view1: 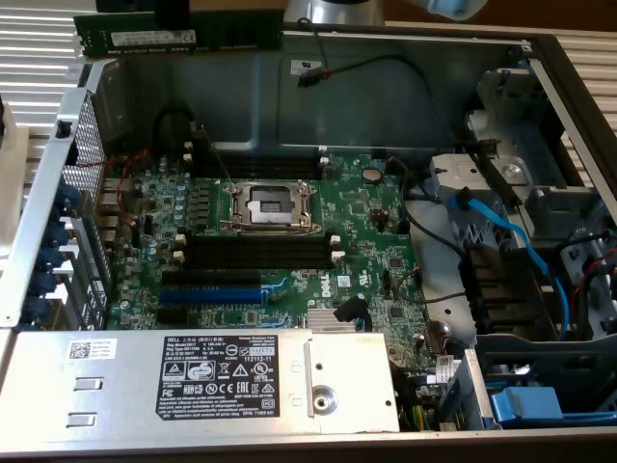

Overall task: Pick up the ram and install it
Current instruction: 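Pick up the ram and move it above insertion slot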

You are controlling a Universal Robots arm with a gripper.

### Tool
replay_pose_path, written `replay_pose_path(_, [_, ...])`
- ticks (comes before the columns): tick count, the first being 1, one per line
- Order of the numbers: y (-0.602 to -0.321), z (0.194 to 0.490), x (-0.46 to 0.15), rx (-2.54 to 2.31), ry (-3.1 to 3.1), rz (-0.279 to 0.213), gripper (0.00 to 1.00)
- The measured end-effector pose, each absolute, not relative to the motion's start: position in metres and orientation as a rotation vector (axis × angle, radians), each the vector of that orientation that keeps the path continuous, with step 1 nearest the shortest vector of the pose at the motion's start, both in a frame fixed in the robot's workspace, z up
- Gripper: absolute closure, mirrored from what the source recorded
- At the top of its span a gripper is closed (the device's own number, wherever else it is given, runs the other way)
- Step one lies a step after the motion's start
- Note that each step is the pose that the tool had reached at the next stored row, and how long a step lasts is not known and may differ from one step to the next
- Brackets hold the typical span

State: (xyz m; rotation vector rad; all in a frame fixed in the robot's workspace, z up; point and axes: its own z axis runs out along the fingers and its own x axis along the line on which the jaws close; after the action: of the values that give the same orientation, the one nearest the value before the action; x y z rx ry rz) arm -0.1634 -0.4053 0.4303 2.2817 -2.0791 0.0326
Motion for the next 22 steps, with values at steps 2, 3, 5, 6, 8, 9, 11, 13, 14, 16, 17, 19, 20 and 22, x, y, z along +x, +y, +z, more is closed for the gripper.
replay_pose_path(2, [-0.405, 0.430, -0.154, 2.281, -2.078, 0.030, 0.88])
replay_pose_path(3, [-0.405, 0.430, -0.150, 2.280, -2.078, 0.029, 0.88])
replay_pose_path(5, [-0.405, 0.430, -0.141, 2.279, -2.077, 0.027, 0.88])
replay_pose_path(6, [-0.405, 0.430, -0.136, 2.279, -2.077, 0.027, 0.88])
replay_pose_path(8, [-0.404, 0.430, -0.131, 2.279, -2.077, 0.027, 0.88])
replay_pose_path(9, [-0.403, 0.430, -0.129, 2.278, -2.078, 0.027, 0.88])
replay_pose_path(11, [-0.403, 0.430, -0.125, 2.275, -2.082, 0.027, 0.88])
replay_pose_path(13, [-0.402, 0.430, -0.123, 2.270, -2.087, 0.027, 0.88])
replay_pose_path(14, [-0.402, 0.430, -0.122, 2.265, -2.092, 0.026, 0.88])
replay_pose_path(16, [-0.401, 0.429, -0.120, 2.254, -2.104, 0.026, 0.88])
replay_pose_path(17, [-0.401, 0.429, -0.120, 2.249, -2.109, 0.026, 0.88])
replay_pose_path(19, [-0.400, 0.428, -0.119, 2.244, -2.115, 0.025, 0.88])
replay_pose_path(20, [-0.399, 0.428, -0.119, 2.243, -2.116, 0.025, 0.88])
replay_pose_path(22, [-0.395, 0.428, -0.118, 2.242, -2.116, 0.025, 0.88])
